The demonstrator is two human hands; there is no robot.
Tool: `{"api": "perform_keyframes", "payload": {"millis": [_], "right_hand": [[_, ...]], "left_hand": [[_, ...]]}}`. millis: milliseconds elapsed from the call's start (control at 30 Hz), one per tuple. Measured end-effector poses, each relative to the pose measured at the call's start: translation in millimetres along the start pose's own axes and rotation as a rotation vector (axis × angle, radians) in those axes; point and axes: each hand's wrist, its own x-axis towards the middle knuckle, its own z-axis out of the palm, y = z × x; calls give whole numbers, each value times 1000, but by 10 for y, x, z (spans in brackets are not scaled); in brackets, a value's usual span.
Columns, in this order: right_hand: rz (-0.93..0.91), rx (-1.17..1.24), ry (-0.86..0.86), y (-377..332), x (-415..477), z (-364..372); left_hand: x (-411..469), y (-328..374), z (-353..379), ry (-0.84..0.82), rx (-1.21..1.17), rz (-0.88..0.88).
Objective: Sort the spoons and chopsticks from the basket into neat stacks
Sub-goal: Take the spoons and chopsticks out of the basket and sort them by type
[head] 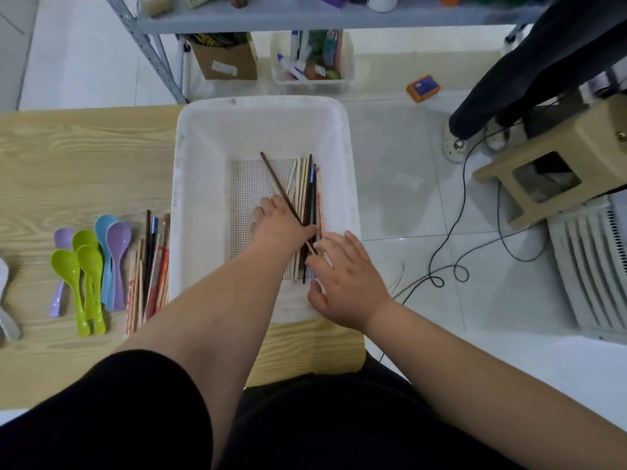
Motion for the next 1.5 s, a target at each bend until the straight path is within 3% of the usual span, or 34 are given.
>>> {"api": "perform_keyframes", "payload": {"millis": [233, 433, 600, 867, 1000, 1133, 1267, 1400, 1500], "right_hand": [[-18, -20, 27, 14, -13, 55], [-29, -52, 5, 13, 1, 50], [-22, -72, -18, 17, 15, 56], [28, -138, -144, -15, 27, -13], [153, -141, -272, -255, 124, -97], [241, -22, -389, -665, 187, -53], [340, 51, -470, -786, 173, 57], [354, 47, -442, -797, 208, 62], [352, 27, -439, -824, 209, 60]], "left_hand": [[87, -126, -40, -81, -179, -37], [6, -205, -7, -75, -38, -14], [-51, -284, -59, -85, -175, -24], [-312, -621, -496, -11, -378, 168], [-552, -973, -816, 28, -546, 239], [-759, -1560, -976, 182, -681, 166], [-918, -2237, -1000, 342, -643, -1], [-832, -2770, -737, 191, -554, -150], [-804, -2838, -499, 105, -468, -116]]}}
